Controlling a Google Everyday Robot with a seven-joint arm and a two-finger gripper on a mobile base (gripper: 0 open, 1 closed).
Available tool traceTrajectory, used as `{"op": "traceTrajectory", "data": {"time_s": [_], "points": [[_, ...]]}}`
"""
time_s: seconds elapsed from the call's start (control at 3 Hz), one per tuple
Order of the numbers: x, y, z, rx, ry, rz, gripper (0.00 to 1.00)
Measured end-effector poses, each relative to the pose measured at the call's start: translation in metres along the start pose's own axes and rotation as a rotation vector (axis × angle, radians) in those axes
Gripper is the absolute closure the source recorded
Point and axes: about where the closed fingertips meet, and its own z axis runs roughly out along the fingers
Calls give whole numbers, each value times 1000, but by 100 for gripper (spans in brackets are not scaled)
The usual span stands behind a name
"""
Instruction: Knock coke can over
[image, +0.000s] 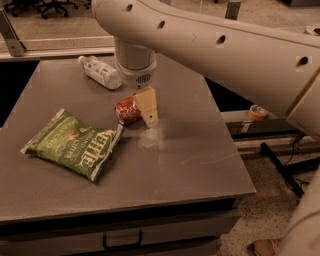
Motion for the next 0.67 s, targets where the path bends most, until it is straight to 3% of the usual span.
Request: {"op": "traceTrajectory", "data": {"time_s": [0.33,0.67], "points": [[20,-1,1,-17,-60,73,0],[61,4,-14,4,-165,212,0]]}}
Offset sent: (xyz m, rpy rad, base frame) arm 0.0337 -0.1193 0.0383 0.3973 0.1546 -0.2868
